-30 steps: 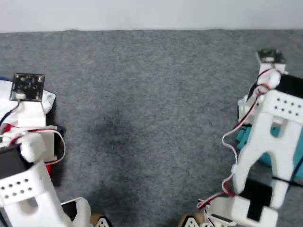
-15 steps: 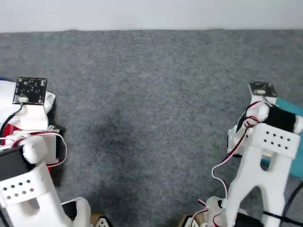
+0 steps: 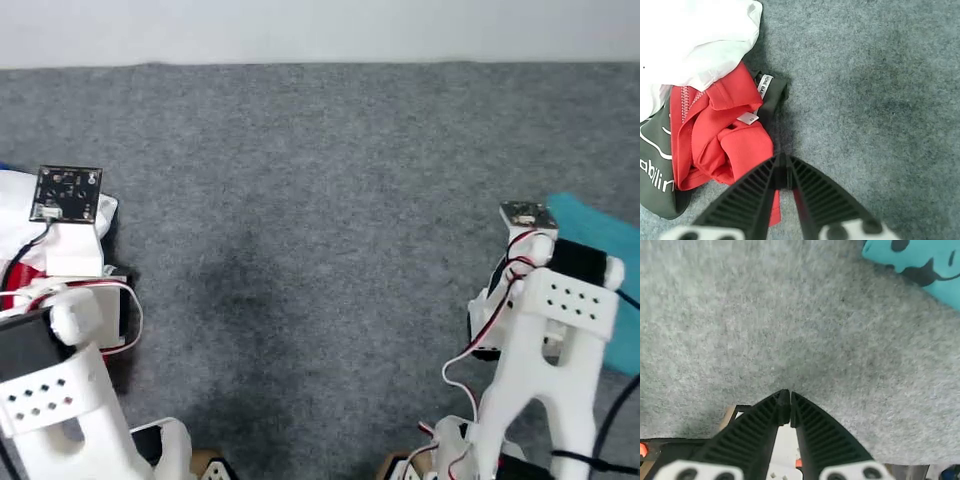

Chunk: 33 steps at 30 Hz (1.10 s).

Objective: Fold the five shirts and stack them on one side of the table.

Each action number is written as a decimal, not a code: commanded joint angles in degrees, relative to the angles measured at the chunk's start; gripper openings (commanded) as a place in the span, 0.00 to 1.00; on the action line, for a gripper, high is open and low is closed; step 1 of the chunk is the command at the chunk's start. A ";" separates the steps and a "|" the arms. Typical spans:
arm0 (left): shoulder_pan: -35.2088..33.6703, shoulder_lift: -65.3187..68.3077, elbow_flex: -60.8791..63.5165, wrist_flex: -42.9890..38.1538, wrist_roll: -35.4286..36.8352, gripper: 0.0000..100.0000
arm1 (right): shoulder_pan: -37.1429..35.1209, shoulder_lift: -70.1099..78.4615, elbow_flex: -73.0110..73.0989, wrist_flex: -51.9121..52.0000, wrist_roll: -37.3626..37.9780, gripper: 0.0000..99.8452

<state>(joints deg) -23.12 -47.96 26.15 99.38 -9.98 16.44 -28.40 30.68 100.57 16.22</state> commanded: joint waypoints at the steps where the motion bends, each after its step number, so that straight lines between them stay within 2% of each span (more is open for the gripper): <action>1: 0.00 -0.97 1.19 -1.49 -0.88 0.01 | -2.42 -1.98 -0.18 1.98 0.79 0.01; 12: -1.41 -0.53 1.71 -2.99 -1.93 0.01 | -3.91 -1.98 0.70 1.01 0.79 0.01; 14: -3.16 -0.44 1.71 -4.22 -2.46 0.03 | -4.09 -1.98 0.70 1.01 0.79 0.01; 16: -4.66 0.18 1.89 -4.57 -2.64 0.10 | -4.00 -1.98 0.70 1.01 0.79 0.01; 18: -5.89 3.25 1.63 -3.34 -2.64 0.15 | -4.09 -1.98 0.70 1.01 0.79 0.01; 25: -12.66 22.51 -2.51 -3.25 -3.25 0.19 | -4.00 -1.89 0.70 1.19 0.79 0.01; 33: -13.36 36.75 -9.10 -7.65 -3.25 0.20 | -4.09 -1.80 0.70 1.10 0.88 0.01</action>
<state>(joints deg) -36.04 -14.02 19.74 93.85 -12.62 12.66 -28.40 31.74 100.57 16.40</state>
